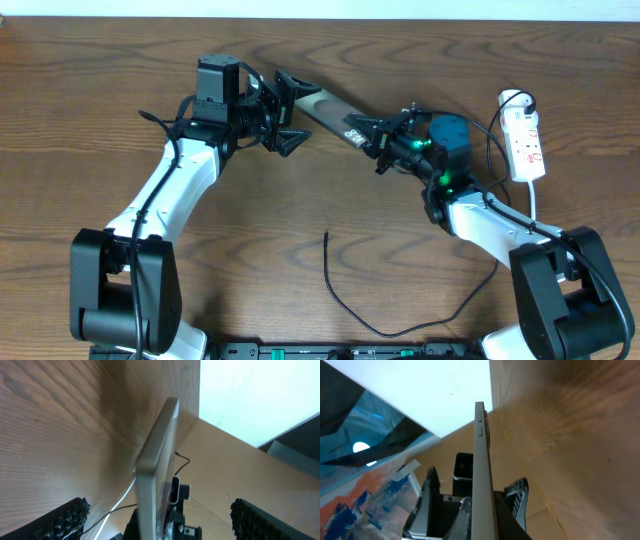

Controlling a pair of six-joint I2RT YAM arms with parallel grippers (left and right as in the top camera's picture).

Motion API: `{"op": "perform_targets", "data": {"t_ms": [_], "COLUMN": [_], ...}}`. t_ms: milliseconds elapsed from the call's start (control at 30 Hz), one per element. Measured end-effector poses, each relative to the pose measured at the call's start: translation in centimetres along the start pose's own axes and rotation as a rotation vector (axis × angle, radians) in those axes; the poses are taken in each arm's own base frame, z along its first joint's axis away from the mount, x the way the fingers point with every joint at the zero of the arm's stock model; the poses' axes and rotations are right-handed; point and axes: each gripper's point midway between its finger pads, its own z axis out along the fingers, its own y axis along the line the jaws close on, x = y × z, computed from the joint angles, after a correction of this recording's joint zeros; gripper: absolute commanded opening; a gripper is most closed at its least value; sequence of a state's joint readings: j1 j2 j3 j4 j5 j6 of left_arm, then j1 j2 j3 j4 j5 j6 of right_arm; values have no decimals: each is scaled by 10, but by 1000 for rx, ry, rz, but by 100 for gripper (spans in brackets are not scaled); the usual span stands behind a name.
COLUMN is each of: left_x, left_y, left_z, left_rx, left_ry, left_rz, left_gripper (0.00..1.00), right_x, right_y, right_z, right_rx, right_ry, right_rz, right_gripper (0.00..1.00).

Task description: Plug charger to phone and switch on socket

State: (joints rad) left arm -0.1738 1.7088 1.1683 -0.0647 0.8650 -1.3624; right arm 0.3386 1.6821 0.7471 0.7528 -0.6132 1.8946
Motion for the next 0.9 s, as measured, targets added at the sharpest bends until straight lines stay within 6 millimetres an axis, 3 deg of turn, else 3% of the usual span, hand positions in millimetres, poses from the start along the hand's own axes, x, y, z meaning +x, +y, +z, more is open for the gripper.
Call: {"op": "perform_targets", "data": {"t_ms": [333, 500, 567, 700, 900], "left_x": [-8, -3, -1, -5, -7], "left_y": [1, 3, 4, 4, 4], "left_z": [1, 9, 12, 12, 12], "left_rx": [-9, -25, -32, -35, -36], "left_ry": [-56, -74, -82, -104, -121], "left_rz": [-23, -7, 0, -3, -2], "left_gripper": [91, 88, 78, 43, 8], "right_x": [31, 36, 35, 34, 36], "right_y": [-11, -6, -2, 2, 1], "right_z": [13, 17, 18, 18, 19], "right_rx": [29, -2, -22, -39, -41], "right_ry": [62, 52, 39, 32, 27], "right_rz": [97, 102, 98, 93, 93], "right_gripper": [1, 1, 1, 1, 1]}}
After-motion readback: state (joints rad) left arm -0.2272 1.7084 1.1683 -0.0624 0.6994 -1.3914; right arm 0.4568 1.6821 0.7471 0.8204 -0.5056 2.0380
